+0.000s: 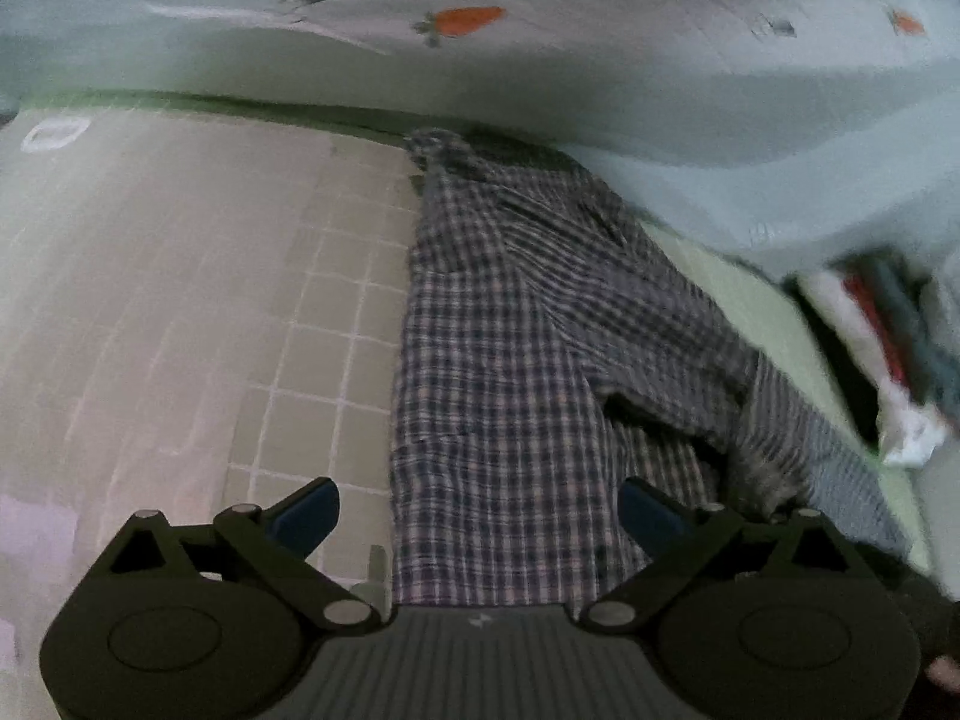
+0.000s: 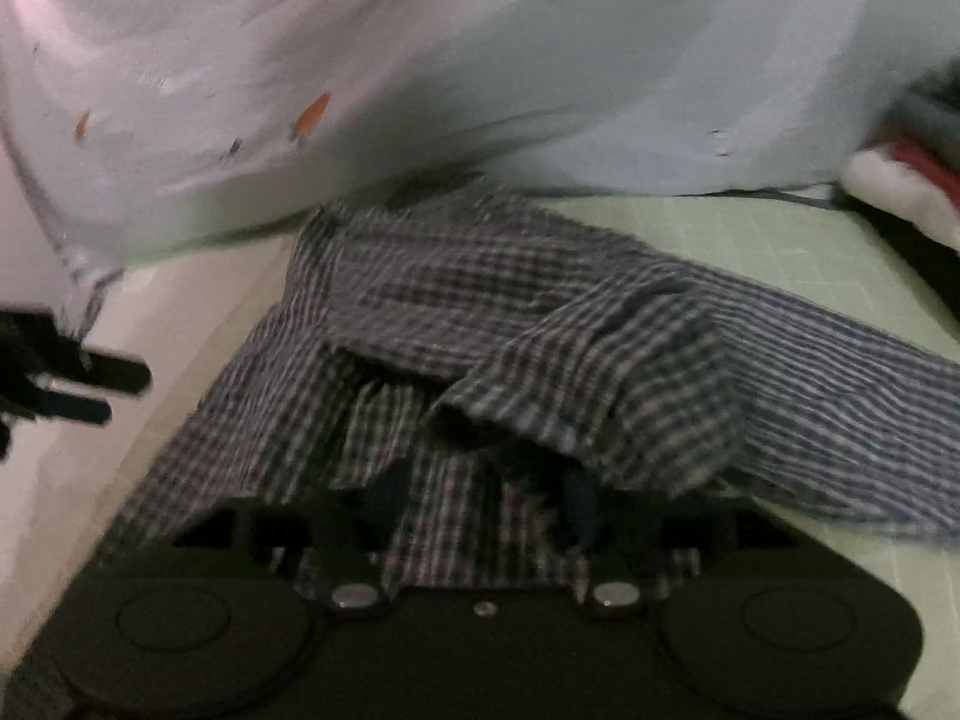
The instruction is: Fold clothes
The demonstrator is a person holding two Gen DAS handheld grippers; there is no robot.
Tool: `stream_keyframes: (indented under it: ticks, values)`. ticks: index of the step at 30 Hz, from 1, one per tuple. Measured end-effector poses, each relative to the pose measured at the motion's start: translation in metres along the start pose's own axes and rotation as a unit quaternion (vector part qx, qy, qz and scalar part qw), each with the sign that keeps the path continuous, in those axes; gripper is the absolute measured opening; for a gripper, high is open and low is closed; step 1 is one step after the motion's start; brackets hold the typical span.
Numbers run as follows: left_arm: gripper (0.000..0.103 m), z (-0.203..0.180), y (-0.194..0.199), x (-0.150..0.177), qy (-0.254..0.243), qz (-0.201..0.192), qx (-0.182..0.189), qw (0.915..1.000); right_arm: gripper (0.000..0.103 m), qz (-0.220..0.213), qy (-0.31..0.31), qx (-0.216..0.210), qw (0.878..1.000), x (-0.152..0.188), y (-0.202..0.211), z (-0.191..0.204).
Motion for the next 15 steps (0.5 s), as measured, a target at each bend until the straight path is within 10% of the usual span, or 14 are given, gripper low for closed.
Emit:
stream_keyframes:
  ticks: [3,15]
  values:
    - [0.099,-0.014,-0.006,-0.002,-0.035,0.006,-0.014,0.9993,0.102,-0.024,-0.011,0.046,0.999,-0.006,0.009,-0.013]
    - [0.098,-0.078,-0.073,-0.006,-0.074,0.055,0.033,0.9952,0.102,0.006,-0.081,0.189,0.979,0.016,0.005,-0.093]
Point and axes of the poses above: each gripper's, at about its wrist camera, not at the fingertips, and y roughly against the way its jaws point, z to its left, x to its underside, the point moved 4 cm from there along -y, roughly the way its jaws point, and after that the axes turned 15 degrees about x, right-handed, at the moved point
